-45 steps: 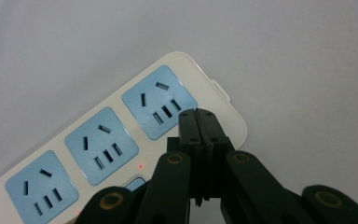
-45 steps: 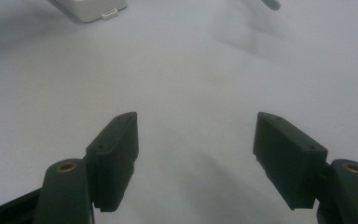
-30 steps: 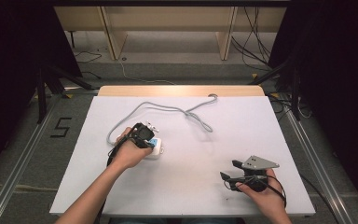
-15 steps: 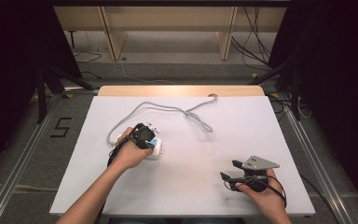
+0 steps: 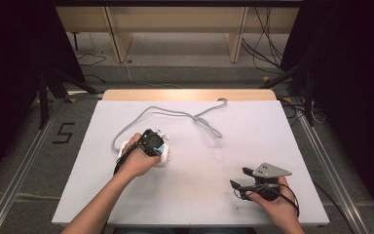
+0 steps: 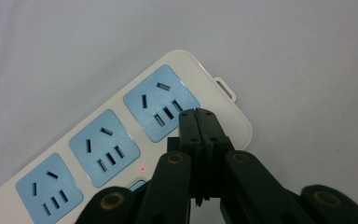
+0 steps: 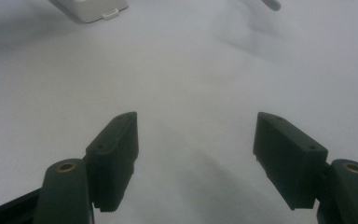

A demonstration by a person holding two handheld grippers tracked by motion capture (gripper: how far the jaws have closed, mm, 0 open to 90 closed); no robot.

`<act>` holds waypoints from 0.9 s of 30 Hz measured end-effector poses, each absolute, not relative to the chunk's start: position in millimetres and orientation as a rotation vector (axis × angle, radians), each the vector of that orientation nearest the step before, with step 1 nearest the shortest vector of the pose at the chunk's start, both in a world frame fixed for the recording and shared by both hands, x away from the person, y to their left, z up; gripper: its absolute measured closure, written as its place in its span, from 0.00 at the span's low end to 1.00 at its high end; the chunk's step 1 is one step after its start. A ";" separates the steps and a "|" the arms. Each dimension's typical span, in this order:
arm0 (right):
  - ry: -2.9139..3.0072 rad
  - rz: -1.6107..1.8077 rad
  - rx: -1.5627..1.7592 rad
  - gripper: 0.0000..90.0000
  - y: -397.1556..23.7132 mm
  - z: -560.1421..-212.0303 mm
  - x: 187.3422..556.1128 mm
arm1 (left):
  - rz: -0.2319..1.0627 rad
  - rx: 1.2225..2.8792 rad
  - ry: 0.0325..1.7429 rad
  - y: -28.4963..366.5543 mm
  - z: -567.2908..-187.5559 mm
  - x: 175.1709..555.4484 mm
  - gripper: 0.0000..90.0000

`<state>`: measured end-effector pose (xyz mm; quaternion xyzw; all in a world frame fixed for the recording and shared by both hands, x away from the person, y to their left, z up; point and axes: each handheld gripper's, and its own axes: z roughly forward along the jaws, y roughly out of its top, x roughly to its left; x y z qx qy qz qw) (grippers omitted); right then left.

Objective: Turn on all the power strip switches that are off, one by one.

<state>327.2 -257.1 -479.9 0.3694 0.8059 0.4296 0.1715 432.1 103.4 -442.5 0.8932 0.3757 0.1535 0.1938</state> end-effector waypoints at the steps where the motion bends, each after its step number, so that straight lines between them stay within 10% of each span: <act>1: 2.289 1.220 1.049 0.35 -257.0 -480.0 327.2 | 0.436 2.503 1.051 103.2 -442.7 431.6 1.00; 27: 2.292 1.222 1.045 0.35 -257.5 -480.3 328.2 | 0.383 2.376 1.049 122.6 -438.2 430.8 0.93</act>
